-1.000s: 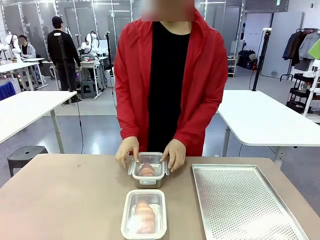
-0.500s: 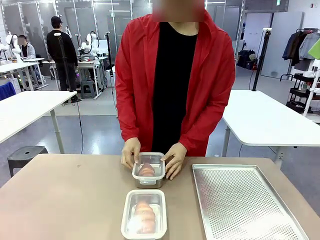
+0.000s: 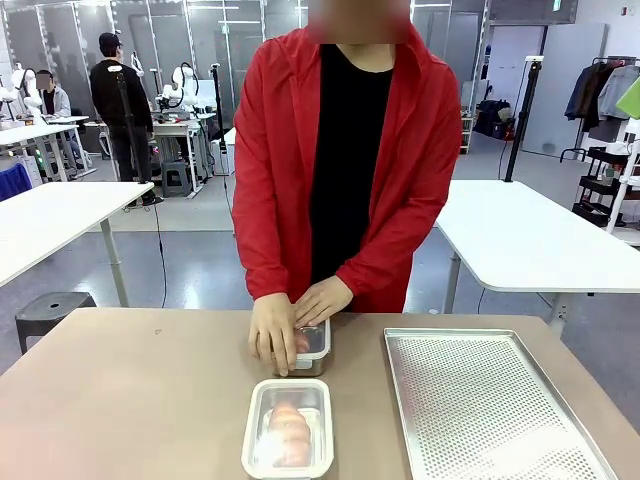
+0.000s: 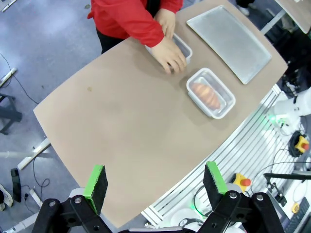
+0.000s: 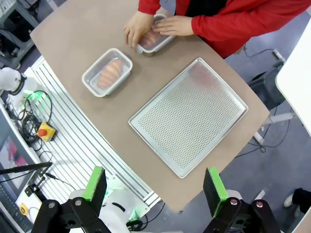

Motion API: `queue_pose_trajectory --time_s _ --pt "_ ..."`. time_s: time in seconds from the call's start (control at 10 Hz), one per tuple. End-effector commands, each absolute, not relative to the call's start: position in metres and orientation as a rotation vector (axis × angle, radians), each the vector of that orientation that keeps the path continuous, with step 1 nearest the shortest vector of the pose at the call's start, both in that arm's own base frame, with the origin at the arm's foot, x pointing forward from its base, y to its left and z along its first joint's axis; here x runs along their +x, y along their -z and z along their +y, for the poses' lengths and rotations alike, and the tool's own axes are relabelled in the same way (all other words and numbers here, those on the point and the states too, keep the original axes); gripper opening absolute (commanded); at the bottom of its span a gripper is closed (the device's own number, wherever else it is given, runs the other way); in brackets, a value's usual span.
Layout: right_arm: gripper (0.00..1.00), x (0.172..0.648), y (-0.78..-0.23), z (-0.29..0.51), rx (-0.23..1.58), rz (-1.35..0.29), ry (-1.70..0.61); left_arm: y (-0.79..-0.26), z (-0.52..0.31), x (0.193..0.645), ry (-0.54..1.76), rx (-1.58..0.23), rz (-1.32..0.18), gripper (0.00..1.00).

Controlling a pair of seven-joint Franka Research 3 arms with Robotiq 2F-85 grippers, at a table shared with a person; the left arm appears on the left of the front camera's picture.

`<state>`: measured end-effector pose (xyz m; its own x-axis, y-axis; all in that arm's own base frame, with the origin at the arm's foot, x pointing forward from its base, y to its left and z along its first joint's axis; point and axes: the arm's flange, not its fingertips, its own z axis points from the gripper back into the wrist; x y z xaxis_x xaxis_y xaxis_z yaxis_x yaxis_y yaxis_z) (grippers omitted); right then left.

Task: Place the bread into the airtight container.
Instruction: Pick up a Butter Roll and place it into an empty Airtight Container.

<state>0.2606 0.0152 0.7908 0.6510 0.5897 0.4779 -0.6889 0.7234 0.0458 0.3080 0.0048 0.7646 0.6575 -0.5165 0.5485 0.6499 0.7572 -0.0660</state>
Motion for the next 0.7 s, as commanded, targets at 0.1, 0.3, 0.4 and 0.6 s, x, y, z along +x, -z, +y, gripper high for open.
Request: queue_pose_trajectory --time_s 0.1,0.3,0.4,0.6 --pt "1.00 0.2608 -0.7935 0.0133 0.211 -0.444 -0.741 -0.7654 0.0059 0.3080 0.690 -0.269 -0.538 1.00" --pt "1.00 0.2608 -0.7935 0.0133 0.211 -0.444 -0.741 -0.7654 0.0059 0.3080 0.690 -0.269 -0.538 1.00" --pt "1.00 0.2608 -0.7935 0.0133 0.211 -0.444 -0.741 -0.7654 0.0059 0.3080 0.690 -0.269 -0.538 1.00" --pt "1.00 0.2608 -0.7935 0.0133 0.211 -0.444 -0.741 -0.7654 0.0059 0.3080 0.690 -0.269 -0.538 1.00"
